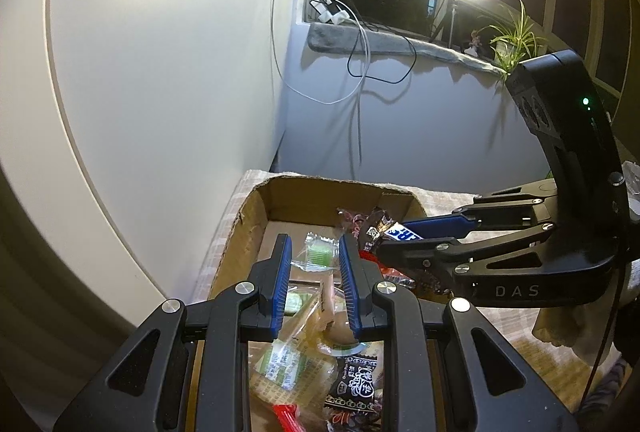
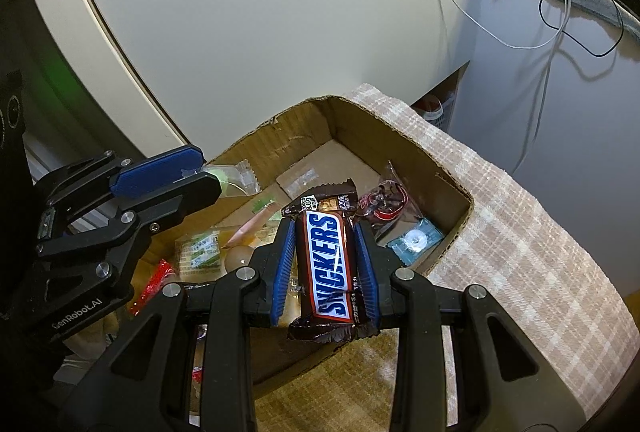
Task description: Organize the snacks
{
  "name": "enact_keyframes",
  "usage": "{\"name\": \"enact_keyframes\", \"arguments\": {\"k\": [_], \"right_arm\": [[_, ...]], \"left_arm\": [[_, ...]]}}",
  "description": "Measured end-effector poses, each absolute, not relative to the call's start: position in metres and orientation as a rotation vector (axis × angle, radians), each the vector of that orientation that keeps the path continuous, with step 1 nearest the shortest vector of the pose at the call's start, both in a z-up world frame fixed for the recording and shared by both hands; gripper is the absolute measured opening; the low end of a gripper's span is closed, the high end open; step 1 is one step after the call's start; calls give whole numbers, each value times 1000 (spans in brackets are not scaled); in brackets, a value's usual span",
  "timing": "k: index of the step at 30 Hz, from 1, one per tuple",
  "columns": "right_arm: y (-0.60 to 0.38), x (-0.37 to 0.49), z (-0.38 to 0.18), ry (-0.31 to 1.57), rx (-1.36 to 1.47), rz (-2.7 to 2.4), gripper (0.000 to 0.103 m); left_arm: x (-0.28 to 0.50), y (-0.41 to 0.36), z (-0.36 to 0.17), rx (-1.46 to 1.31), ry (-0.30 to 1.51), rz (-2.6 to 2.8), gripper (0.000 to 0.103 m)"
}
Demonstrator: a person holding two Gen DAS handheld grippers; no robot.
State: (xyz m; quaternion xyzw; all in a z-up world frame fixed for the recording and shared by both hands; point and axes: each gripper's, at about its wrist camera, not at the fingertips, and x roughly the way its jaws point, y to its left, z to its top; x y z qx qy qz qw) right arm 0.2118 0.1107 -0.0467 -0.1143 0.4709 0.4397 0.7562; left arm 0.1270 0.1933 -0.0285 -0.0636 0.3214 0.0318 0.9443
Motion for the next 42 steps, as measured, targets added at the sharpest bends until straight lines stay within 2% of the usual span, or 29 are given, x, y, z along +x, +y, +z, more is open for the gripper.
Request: {"name": "enact_keyframes", "arguments": {"k": [7,9,11,13,14,15,19,42], "right_arm": [[110,212,-47,1017,-250,947,32],[109,211,-46,1013,-258,942,35],[106,210,-44,1002,-264,930,55],[103,209,-42,986,-270,914,65],[103,209,-41,981,-271,910,67],[101,208,-39,979,-271,906,68],[98,208,-35,968,-275,888,77],[77,177,-7,903,-240,895,77]], "left_arm": [[128,194,-30,-131,660,72,24],[128,194,-30,-131,660,77,25],[127,195,-29,-130,657,83,36],[126,195,-29,-129,653,90,44],[126,195,-28,-128,652,93,51],[125,195,-28,-128,648,96,53],[123,194,-26,-124,642,101,54],[98,188,-4,-111,603,150,69]]}}
